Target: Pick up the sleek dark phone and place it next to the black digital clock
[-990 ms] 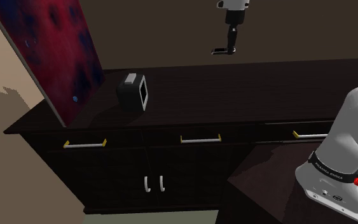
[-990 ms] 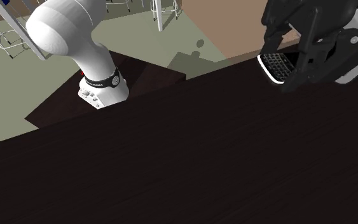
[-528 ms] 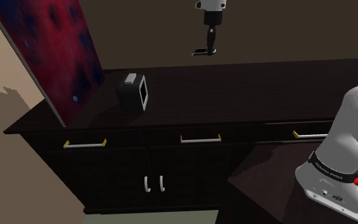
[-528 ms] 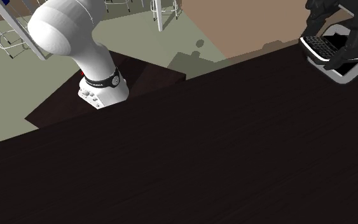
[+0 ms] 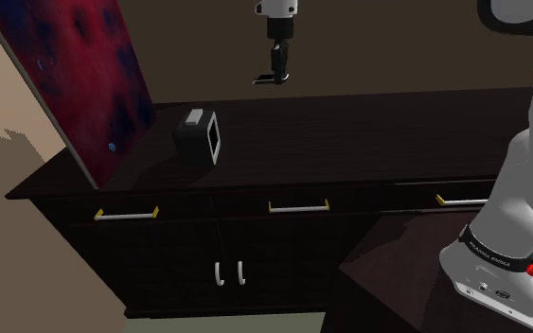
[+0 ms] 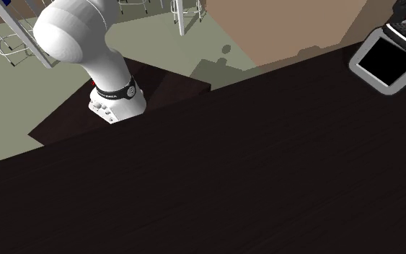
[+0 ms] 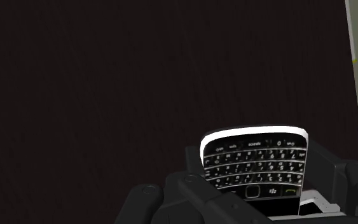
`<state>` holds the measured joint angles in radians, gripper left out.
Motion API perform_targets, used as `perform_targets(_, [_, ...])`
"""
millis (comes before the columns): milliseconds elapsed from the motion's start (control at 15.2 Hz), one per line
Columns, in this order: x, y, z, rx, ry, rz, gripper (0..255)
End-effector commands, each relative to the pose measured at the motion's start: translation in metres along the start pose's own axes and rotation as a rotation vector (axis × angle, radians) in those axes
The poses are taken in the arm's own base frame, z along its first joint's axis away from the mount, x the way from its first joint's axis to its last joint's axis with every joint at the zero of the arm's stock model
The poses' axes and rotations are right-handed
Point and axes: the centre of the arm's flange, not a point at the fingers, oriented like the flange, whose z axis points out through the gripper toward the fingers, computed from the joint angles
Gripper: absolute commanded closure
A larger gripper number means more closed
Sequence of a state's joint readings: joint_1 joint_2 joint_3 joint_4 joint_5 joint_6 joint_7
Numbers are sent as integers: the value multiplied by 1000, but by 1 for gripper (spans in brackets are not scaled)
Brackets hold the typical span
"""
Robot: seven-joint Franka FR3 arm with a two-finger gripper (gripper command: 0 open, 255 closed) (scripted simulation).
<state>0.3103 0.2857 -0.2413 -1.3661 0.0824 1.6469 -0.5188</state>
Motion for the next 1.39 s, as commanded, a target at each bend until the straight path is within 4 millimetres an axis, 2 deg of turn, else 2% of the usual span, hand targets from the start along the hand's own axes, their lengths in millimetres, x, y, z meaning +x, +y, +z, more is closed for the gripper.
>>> perform_targets(0, [26, -9, 2, 1, 0, 0, 255])
perform_targets(132, [52, -17, 2, 1, 0, 0, 255])
perform_targets(1320, [51, -16, 97, 1, 0, 0, 255])
